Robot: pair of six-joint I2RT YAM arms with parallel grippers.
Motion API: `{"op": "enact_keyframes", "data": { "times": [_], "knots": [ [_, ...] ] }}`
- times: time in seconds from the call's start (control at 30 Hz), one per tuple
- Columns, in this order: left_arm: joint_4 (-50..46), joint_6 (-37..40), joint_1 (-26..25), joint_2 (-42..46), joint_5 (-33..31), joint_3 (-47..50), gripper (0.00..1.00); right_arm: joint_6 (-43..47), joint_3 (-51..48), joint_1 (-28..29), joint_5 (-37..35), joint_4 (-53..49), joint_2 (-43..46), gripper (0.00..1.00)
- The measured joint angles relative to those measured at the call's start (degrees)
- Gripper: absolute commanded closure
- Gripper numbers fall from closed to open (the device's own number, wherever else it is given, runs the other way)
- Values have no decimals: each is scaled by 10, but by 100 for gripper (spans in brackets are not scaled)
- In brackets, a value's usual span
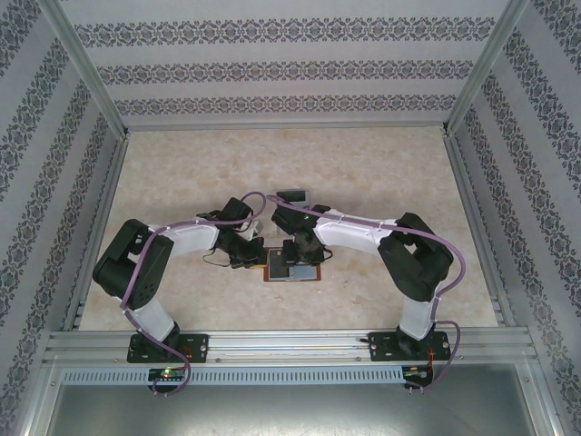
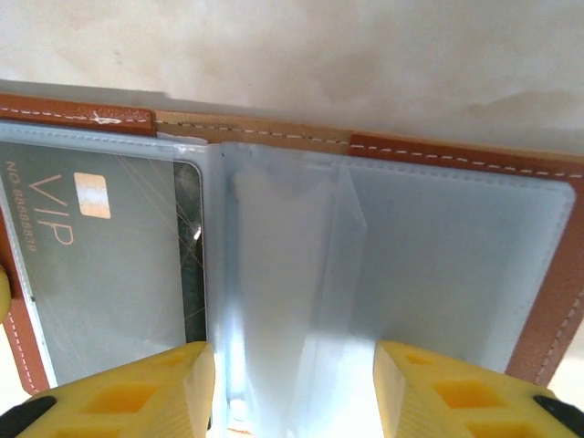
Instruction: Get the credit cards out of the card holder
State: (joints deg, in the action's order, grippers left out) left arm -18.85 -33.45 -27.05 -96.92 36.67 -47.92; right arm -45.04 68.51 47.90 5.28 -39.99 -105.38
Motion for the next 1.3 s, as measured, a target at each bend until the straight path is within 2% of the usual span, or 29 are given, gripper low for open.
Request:
{"op": "enact_keyframes", "data": {
  "times": [0.13,0.37,0.57,0.9,1.3],
  "knots": [
    [0,0,0,0,0,0,96,0,0,0,-2,-4,12,62],
    [0,0,0,0,0,0,96,0,-4,0,-4,-5,35,86],
    [0,0,0,-1,0,0,96,0,-12,0,-10,-6,43,94],
    [-2,0,0,-5,2,-3,96,5,-27,-5,-15,-6,47,94],
    [-2,0,0,-6,5,-5,96,24,-57,-21,-37,-5,38,81]
  ]
}}
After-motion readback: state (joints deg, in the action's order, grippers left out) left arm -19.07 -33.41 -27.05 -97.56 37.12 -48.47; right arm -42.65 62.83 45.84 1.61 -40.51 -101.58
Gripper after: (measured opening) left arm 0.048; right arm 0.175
